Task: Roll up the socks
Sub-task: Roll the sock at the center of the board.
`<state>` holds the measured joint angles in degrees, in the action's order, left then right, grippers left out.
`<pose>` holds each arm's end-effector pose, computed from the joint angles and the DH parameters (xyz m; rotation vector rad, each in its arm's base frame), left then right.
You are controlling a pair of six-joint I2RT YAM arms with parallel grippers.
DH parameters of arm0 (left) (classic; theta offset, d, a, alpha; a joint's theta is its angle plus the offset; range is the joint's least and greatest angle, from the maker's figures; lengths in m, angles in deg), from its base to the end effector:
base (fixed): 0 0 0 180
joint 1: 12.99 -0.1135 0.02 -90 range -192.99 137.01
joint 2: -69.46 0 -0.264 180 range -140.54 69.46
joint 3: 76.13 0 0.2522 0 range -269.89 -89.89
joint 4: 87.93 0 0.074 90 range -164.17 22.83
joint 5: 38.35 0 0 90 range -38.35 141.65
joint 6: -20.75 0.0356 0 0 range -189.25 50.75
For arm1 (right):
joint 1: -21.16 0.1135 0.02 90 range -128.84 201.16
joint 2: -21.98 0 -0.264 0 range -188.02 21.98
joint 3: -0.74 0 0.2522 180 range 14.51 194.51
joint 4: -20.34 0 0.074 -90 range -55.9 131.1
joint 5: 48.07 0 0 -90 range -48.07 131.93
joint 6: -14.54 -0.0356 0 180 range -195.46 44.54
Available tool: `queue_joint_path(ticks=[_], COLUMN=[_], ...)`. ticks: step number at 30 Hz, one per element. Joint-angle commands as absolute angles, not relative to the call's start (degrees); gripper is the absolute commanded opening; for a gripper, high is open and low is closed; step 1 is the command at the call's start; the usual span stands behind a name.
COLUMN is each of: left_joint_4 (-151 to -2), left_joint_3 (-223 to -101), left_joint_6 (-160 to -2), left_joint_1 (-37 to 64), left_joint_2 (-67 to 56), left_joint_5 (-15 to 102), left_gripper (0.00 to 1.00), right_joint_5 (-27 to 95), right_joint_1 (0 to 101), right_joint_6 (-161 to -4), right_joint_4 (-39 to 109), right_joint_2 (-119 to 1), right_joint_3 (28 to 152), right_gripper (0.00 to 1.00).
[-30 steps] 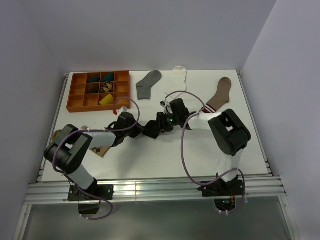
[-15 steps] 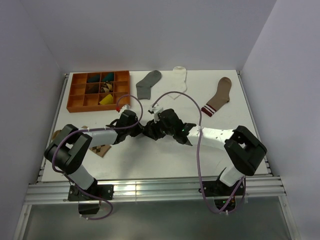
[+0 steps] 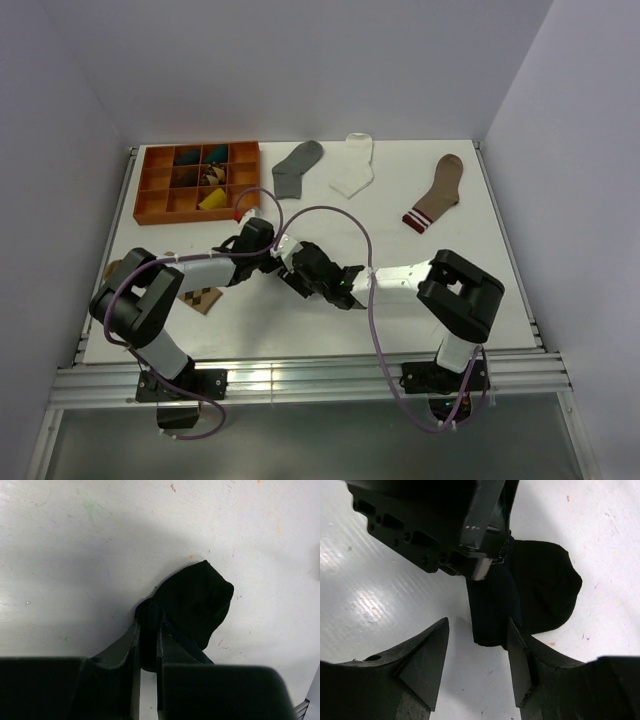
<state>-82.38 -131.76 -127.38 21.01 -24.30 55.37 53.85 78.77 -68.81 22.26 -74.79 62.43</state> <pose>0.2624 -0.1742 0.1456 -0.5446 2.3852 -0.6985 0.1907 0.2869 0.1652 -1.0780 1.9329 0.2658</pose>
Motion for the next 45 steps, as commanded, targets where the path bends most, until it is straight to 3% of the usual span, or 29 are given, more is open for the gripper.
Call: queue_joint_path(ticks=[1, 6, 11, 17, 18, 20, 24, 27, 31, 38, 45], left_joint_4=[-79.71, -79.53, -79.79, -79.62, -79.79, -79.88, -79.44, -79.00, -79.18, -81.99, -88.40], left_joint_3=[-133.04, -133.31, -133.48, -133.22, -133.04, -132.78, -131.99, -131.11, -129.27, -124.09, -120.74], left_joint_6=[-125.33, -125.06, -124.97, -125.06, -125.06, -125.24, -125.50, -126.29, -127.78, -129.20, -128.66], left_joint_1=[21.38, 21.47, 21.38, 21.38, 21.38, 21.38, 21.29, 21.03, 19.45, 16.72, 16.72], left_joint_2=[-25.20, -25.20, -25.29, -24.67, -24.41, -23.62, -21.42, -18.96, -15.71, -10.70, -9.99], left_joint_5=[55.69, 55.25, 54.90, 54.99, 55.07, 55.77, 58.14, 59.99, 61.40, 60.53, 56.22], left_gripper=[0.00, 0.00, 0.01, 0.01, 0.04, 0.12, 0.49, 0.65, 0.70, 0.71, 0.70], right_joint_5=[59.67, 63.72, 65.74, 64.87, 62.34, 59.09, 49.25, 40.20, 30.26, 10.24, -1.82], right_joint_1=[80.49, 81.81, 81.90, 81.63, 81.37, 80.06, 76.46, 72.95, 68.81, 61.87, 56.50], right_joint_6=[-66.23, -65.88, -67.20, -68.96, -69.74, -70.71, -74.13, -77.29, -80.29, -85.65, -93.81], right_joint_4=[21.26, 24.08, 25.57, 26.45, 26.89, 27.77, 31.45, 35.66, 39.89, 42.19, 38.85], right_joint_2=[-77.68, -82.08, -84.71, -85.34, -84.99, -84.02, -82.52, -82.52, -83.49, -86.91, -90.69], right_joint_3=[65.65, 67.94, 68.12, 67.51, 67.50, 67.68, 68.64, 70.75, 73.39, 76.55, 76.82], right_gripper=[0.57, 0.55, 0.43, 0.09, 0.01, 0.00, 0.00, 0.00, 0.00, 0.00, 0.00])
